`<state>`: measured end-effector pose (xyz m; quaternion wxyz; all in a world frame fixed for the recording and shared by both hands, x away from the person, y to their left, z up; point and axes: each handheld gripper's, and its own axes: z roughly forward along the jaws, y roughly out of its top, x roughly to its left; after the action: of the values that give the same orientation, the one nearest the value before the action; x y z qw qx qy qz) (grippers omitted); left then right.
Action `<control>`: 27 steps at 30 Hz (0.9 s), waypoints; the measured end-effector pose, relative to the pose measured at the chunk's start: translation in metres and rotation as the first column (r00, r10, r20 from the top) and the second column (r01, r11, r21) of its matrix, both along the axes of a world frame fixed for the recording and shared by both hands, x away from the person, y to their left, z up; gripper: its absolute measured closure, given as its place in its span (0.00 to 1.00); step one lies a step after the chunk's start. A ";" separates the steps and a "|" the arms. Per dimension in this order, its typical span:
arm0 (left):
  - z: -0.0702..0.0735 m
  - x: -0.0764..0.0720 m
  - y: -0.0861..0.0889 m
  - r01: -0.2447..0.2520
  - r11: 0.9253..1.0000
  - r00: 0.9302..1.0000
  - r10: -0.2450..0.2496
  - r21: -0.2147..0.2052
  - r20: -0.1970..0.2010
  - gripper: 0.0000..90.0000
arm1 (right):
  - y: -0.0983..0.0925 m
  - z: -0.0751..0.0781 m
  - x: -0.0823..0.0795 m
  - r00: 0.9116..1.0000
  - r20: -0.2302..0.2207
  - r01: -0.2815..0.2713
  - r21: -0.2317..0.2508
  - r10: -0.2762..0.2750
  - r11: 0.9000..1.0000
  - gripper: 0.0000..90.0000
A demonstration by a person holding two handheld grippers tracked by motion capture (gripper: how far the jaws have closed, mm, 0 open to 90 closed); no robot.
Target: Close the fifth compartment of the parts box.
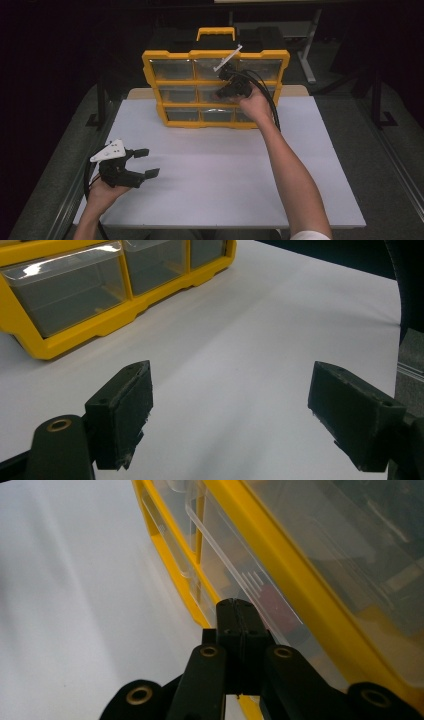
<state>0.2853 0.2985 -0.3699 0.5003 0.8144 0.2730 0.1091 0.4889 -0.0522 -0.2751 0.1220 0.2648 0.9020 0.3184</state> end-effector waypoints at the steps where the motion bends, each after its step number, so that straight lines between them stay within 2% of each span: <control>1: 0.000 0.000 0.000 0.000 1.000 1.000 0.000 -0.001 0.001 0.20 | 0.000 0.000 0.000 1.000 0.002 0.001 -0.002 -0.001 1.000 0.99; 3: 0.000 0.000 0.000 0.000 1.000 1.000 0.000 0.003 0.001 0.20 | 0.000 -0.001 0.001 1.000 0.020 -0.009 -0.011 0.009 1.000 0.99; 6: 0.001 0.000 0.000 0.002 1.000 1.000 -0.002 0.002 0.000 0.20 | 0.002 -0.001 0.000 1.000 0.022 -0.003 -0.015 0.004 1.000 0.99; 8: 0.001 0.000 0.000 0.003 1.000 1.000 -0.003 -0.009 0.003 0.20 | 0.002 -0.002 0.000 0.999 0.035 -0.009 -0.025 0.010 1.000 0.99; 15: 0.001 0.000 0.000 -0.003 1.000 1.000 0.003 -0.012 0.002 0.20 | 0.004 -0.003 -0.001 0.999 0.046 -0.002 -0.030 0.003 1.000 0.99; 19: 0.000 0.000 0.000 -0.002 1.000 1.000 0.002 -0.009 -0.001 0.20 | 0.002 -0.003 -0.001 0.999 0.034 0.000 -0.010 0.001 1.000 0.98; 23: 0.001 0.000 0.000 -0.005 1.000 1.000 0.005 -0.004 0.001 0.20 | -0.001 -0.002 -0.003 1.000 -0.006 -0.014 0.041 0.015 0.999 0.93; 26: 0.002 0.000 -0.001 -0.001 1.000 1.000 0.001 -0.006 0.001 0.20 | -0.003 -0.005 -0.008 1.000 0.001 -0.021 0.065 0.021 0.998 0.90; 27: 0.002 0.000 -0.001 0.000 1.000 1.000 0.000 -0.001 -0.003 0.20 | -0.004 -0.005 -0.009 1.000 -0.015 -0.019 0.081 0.020 0.997 0.87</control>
<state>0.2850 0.2971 -0.3679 0.5003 0.8143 0.2739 0.1077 0.4797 -0.0560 -0.2805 0.1009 0.2633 0.8918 0.3538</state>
